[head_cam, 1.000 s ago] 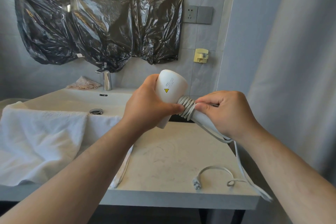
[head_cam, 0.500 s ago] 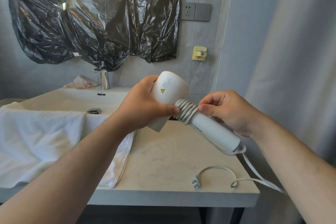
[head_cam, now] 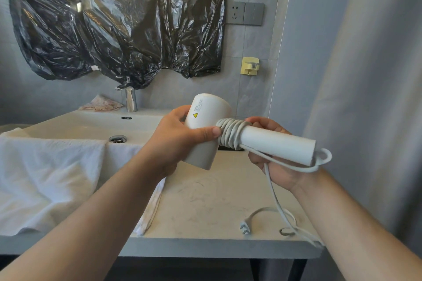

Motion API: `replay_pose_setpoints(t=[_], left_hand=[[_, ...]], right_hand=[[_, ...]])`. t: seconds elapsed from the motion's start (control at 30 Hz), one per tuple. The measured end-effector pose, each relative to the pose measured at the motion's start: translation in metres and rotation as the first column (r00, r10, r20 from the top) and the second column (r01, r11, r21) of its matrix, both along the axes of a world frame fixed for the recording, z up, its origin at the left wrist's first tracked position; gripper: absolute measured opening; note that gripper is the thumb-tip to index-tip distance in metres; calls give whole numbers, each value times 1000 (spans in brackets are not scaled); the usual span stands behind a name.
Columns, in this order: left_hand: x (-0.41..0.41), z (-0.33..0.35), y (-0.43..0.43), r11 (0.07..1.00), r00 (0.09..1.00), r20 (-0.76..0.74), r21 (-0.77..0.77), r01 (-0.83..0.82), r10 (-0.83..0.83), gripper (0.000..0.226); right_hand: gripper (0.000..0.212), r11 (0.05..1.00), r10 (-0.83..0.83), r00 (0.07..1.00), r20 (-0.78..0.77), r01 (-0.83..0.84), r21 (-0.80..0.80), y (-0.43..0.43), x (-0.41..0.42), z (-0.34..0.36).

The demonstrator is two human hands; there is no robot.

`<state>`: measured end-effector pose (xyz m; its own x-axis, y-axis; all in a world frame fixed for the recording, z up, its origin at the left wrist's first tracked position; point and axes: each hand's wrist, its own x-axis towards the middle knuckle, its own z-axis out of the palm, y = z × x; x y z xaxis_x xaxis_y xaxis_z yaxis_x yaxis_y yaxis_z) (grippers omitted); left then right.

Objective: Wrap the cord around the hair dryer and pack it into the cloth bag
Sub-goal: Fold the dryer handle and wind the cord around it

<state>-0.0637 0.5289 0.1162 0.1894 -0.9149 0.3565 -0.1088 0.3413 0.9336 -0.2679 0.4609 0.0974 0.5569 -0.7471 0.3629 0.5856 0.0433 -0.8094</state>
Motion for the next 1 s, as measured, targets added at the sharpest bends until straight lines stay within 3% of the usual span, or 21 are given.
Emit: replay_pose_setpoints(t=[0.13, 0.23, 0.33, 0.4, 0.47, 0.5, 0.6, 0.67, 0.73, 1.0], left_hand=[[-7, -1, 0, 998, 996, -68, -14, -56, 55, 55], [-6, -1, -1, 989, 984, -109, -17, -145, 143, 65], [-6, -1, -1, 976, 967, -140, -16, -216, 212, 76], [-8, 0, 0, 968, 958, -150, -24, -251, 244, 75], [-10, 0, 1, 957, 948, -155, -44, -288, 278, 68], [-10, 1, 1, 950, 942, -156, -57, -307, 296, 61], [-8, 3, -1, 921, 923, -138, -101, -375, 361, 56], [-6, 2, -2, 903, 912, -97, -132, -409, 399, 59], [-4, 2, -4, 890, 904, -60, -159, -427, 423, 56], [-10, 4, -4, 830, 843, 68, -236, -505, 533, 71]], right_hand=[[21, 1000, -8, 998, 61, 6, 28, 3, 10, -1], [17, 986, -165, 983, -75, 167, 27, 11, 20, -5], [25, 889, -453, 859, -239, 415, -196, 21, 33, -12], [25, 750, -635, 711, -302, 474, -461, 26, 39, -16], [17, 633, -733, 583, -349, 401, -662, 32, 43, -16], [14, 621, -742, 554, -379, 353, -700, 34, 45, -16], [22, 637, -731, 482, -482, 230, -736, 39, 45, -14], [14, 589, -778, 390, -493, 180, -788, 40, 41, -8], [28, 527, -825, 323, -463, 145, -838, 38, 34, 1], [40, 414, -895, 204, -396, 53, -909, 38, 22, 24]])
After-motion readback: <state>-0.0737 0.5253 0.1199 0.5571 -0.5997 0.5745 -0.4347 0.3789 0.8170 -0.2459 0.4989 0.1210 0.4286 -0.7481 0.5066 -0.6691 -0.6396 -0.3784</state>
